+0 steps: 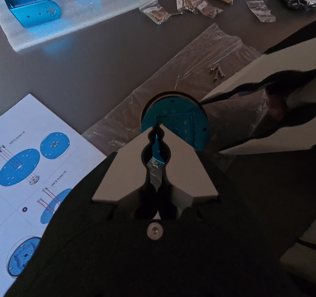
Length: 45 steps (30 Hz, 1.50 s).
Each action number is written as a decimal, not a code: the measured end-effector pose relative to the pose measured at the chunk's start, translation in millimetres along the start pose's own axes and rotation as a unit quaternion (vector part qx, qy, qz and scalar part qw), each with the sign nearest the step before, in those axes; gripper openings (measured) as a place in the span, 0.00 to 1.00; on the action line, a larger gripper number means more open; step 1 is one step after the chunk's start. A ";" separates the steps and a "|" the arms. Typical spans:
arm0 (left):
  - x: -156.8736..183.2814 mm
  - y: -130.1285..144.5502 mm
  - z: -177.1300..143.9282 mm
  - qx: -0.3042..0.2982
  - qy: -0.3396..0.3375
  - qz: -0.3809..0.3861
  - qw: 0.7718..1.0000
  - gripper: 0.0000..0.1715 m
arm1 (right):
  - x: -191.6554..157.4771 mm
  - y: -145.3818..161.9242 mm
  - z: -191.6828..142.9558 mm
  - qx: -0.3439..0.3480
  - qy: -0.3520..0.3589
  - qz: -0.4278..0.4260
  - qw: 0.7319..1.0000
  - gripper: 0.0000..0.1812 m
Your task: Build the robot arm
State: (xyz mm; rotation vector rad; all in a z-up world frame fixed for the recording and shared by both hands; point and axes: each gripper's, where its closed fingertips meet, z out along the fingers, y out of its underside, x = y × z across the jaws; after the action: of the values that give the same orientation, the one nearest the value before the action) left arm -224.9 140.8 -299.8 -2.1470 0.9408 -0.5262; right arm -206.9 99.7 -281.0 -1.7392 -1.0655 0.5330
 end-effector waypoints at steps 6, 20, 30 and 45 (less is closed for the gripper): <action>-1.0 -4.2 -7.1 0.008 -0.008 -0.004 1.000 0.00 | 76.5 34.1 -61.9 -0.046 0.055 0.055 0.996 0.16; -0.7 -2.5 -18.4 0.018 -0.017 -0.016 1.000 0.00 | 101.5 92.8 -49.5 -0.333 -0.050 -0.054 0.940 0.06; 7.4 -5.9 -21.1 0.036 0.014 -0.019 0.999 0.00 | 102.2 93.1 -46.1 -0.313 -0.072 -0.031 0.947 0.02; 32.5 -16.1 -30.4 0.054 0.042 0.015 0.998 0.00 | 18.3 -42.3 -15.8 0.098 -0.130 -0.055 0.985 0.01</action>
State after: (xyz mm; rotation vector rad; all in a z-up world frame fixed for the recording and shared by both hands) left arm -214.7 110.1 -265.3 -2.0245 0.9673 -0.6412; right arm -203.1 112.4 -234.1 -1.4562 -1.2392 0.7825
